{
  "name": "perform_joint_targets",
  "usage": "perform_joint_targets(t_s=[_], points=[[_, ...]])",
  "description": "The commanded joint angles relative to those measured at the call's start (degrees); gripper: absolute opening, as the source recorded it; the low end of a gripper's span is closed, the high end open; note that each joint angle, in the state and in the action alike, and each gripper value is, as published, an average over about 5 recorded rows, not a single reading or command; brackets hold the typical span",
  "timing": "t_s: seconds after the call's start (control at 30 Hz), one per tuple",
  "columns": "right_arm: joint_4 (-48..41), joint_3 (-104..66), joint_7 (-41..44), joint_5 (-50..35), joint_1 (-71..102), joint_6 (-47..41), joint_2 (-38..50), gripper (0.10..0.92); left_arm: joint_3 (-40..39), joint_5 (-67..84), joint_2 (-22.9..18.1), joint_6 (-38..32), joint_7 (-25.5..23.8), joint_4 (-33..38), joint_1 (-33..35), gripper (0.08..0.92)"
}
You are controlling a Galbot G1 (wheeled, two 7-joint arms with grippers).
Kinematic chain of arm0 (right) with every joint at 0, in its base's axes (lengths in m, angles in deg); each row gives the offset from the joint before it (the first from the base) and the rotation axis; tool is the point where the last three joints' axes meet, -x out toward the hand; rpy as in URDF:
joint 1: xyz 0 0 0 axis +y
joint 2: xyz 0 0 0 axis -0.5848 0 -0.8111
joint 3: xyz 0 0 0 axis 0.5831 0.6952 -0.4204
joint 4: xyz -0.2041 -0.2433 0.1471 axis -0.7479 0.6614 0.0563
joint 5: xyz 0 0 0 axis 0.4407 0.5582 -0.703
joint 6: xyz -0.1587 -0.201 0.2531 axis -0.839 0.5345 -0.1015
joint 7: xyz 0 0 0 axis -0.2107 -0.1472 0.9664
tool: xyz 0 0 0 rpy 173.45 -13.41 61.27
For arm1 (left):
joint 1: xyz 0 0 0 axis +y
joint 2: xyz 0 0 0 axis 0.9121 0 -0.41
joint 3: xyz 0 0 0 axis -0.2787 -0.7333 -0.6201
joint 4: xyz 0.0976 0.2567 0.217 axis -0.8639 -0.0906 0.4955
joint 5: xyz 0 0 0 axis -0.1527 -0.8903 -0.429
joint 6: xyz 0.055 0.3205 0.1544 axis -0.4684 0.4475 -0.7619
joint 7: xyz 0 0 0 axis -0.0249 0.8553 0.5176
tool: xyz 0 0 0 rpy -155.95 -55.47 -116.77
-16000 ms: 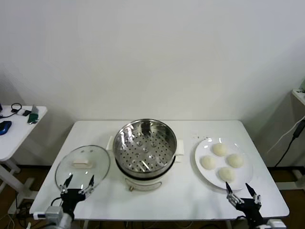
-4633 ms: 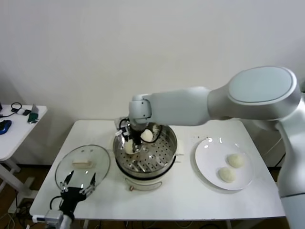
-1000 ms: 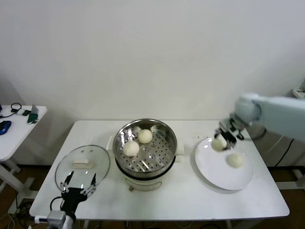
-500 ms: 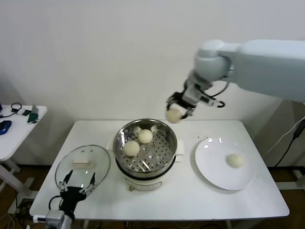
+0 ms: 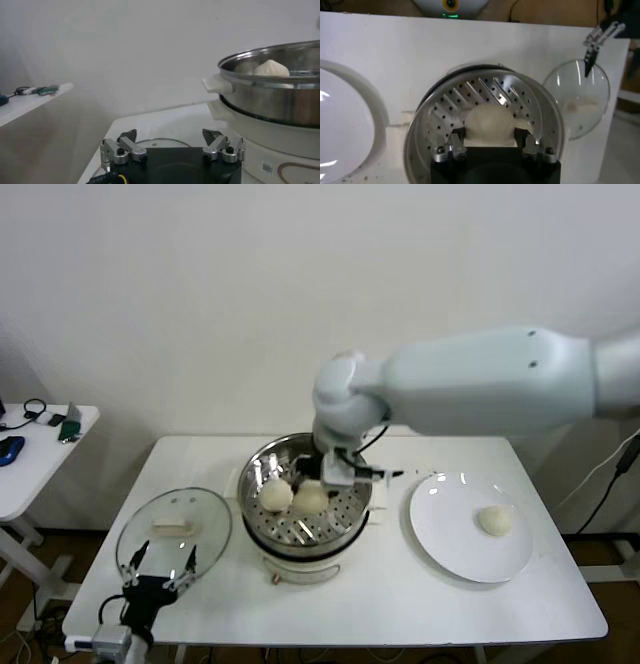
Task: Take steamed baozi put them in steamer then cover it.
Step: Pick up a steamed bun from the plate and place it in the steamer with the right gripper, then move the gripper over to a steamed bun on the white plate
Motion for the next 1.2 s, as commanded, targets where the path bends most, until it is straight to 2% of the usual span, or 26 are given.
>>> perform_joint_targets(t_s=[0.03, 0.5, 0.67, 0.77, 0.9, 1.0, 1.1, 1.2], points=[[-1.3, 0.9, -1.3, 4.2, 8.5, -0.4, -3.8, 0.657, 0.1, 0.1, 0.1, 0.0, 0.0, -0.2, 0.1, 0.823], [-5.6, 0.2, -1.9, 5.8, 9.4, 0.3, -4.8, 0.674, -0.1, 0.1, 0.0, -0.1, 0.0, -0.1, 0.0, 0.823], [-6.5, -0.7, -1.6, 4.1, 8.0, 1.9, -4.2, 0.780, -0.1, 0.1, 0.0, -0.3, 0.1, 0.1, 0.3, 0.823], [-7.2, -1.3, -1.0, 1.8, 6.5, 2.9, -3.2, 0.816, -0.1, 0.1, 0.0, -0.3, 0.1, 0.2, 0.5, 0.823], [-8.2, -0.8, 2.5, -5.1, 1.6, 4.3, -0.1, 0.822, -0.1, 0.1, 0.0, -0.3, 0.1, 0.4, 0.6, 0.823], [-9.7, 3.3, 7.2, -14.9, -4.6, 3.3, 3.9, 0.823, -0.1, 0.1, 0.0, -0.3, 0.1, 0.4, 0.5, 0.823], [-12.1, 9.4, 11.8, -26.3, -10.7, -0.8, 9.5, 0.823, -0.2, 0.1, 0.0, -0.2, 0.0, 0.5, 0.4, 0.823], [-14.9, 14.3, 13.6, -32.7, -13.7, -6.2, 15.4, 0.823, -0.3, 0.1, 0.0, 0.0, 0.0, 0.6, 0.1, 0.823]])
